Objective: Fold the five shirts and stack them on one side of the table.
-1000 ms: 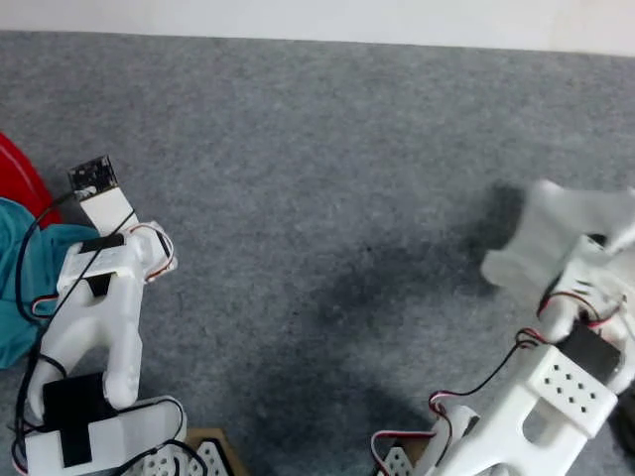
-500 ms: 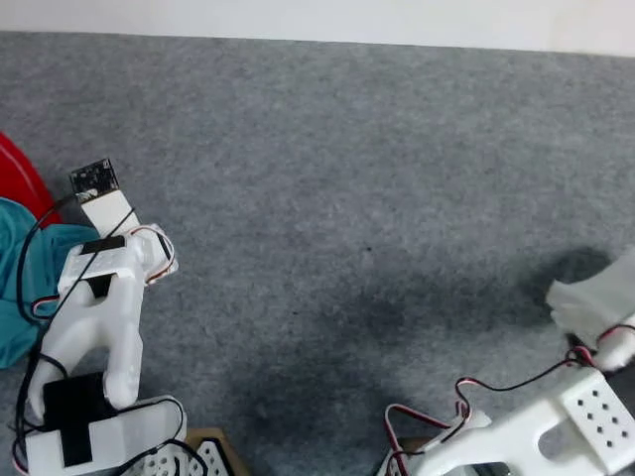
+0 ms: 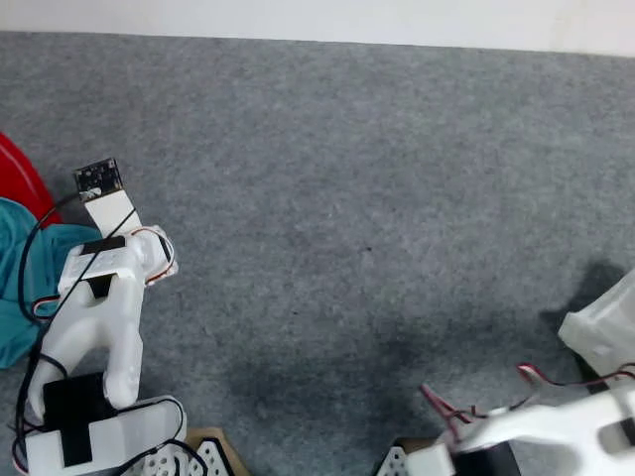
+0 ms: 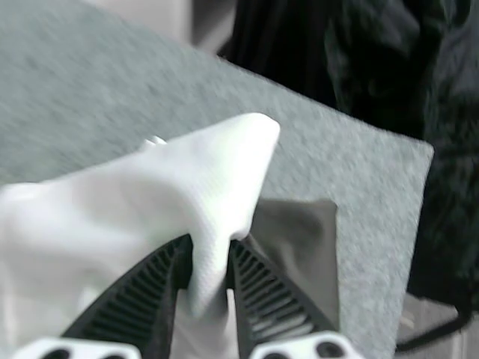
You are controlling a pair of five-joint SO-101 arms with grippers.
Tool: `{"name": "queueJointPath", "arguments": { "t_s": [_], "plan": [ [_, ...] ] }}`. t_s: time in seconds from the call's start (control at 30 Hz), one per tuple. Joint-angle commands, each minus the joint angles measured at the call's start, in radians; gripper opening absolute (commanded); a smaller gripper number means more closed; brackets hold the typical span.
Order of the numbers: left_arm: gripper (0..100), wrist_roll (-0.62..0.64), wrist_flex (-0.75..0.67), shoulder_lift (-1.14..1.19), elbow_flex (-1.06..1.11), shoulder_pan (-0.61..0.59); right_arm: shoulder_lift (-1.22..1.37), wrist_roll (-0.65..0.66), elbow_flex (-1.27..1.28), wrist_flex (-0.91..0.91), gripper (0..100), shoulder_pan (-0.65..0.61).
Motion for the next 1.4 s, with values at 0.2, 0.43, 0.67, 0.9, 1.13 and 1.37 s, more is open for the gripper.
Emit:
{"name": "queueJointPath", "arguments": {
  "t_s": [0.2, 0.43, 0.67, 0.9, 1.13, 1.37],
  "plan": [
    [16, -0.006, -0.011, -0.031, -0.004, 0.016, 0.280, 0.018, -0.110, -0.254, 0.6, 0.159],
    [16, -0.008, -0.011, -0.031, -0.004, 0.027, 0.460, 0.028, -0.237, -0.300, 1.9, 0.225],
    [16, -0.008, -0.011, -0.031, -0.004, 0.031, 0.564, 0.061, -0.312, -0.294, 25.1, 0.222],
    [16, -0.008, -0.011, -0.031, -0.004, 0.031, 0.533, -0.008, -0.420, -0.206, 25.3, 0.194],
    [16, -0.008, -0.011, -0.031, -0.004, 0.031, 0.470, -0.130, -0.544, 0.068, 12.8, 0.120],
    [16, -0.008, -0.012, -0.031, -0.004, 0.031, 0.450, -0.104, -0.487, 0.116, 0.5, 0.079]
  ]
}}
